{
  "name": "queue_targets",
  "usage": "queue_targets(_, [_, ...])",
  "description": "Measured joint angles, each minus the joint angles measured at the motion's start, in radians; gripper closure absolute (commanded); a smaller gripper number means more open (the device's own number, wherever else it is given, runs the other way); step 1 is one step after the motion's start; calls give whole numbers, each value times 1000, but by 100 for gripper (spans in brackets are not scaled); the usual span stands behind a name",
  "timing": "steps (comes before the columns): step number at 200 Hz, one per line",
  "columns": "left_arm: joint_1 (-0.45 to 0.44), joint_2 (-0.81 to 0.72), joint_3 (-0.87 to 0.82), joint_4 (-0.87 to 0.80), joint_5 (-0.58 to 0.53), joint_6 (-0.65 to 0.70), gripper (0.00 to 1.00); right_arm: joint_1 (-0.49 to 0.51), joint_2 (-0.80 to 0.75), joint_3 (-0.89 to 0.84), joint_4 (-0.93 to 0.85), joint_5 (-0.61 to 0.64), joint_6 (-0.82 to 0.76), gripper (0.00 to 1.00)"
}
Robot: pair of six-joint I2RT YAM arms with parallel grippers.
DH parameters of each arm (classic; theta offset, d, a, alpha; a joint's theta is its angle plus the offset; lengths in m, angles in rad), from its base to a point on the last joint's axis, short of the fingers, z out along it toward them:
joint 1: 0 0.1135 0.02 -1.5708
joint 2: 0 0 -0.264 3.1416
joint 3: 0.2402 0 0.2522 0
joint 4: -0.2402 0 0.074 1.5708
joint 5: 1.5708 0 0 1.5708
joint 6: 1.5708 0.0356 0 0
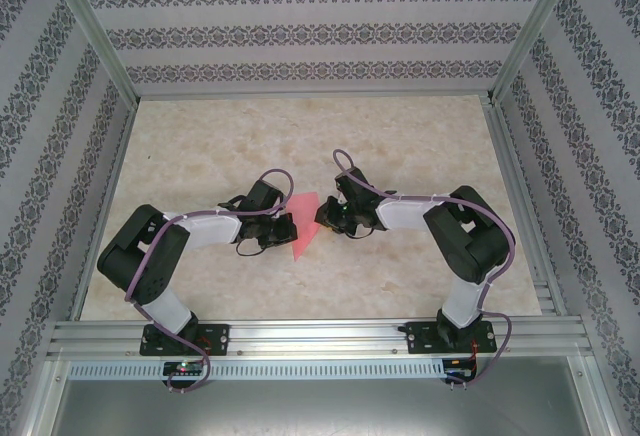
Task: Fold a paper plane with a square sheet of paper (pick it up from the middle)
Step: Fourth fold the wing at the center of the table.
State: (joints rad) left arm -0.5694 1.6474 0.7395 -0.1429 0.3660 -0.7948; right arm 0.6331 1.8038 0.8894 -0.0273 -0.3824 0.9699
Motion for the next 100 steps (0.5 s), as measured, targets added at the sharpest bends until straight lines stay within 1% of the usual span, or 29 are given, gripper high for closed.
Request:
queue_targets(58, [0,0,0,0,0,0,94,0,0,-2,41,-41,-8,80])
queue_targets(100, [0,0,0,0,0,0,93,0,4,-2,76,-108,-65,79])
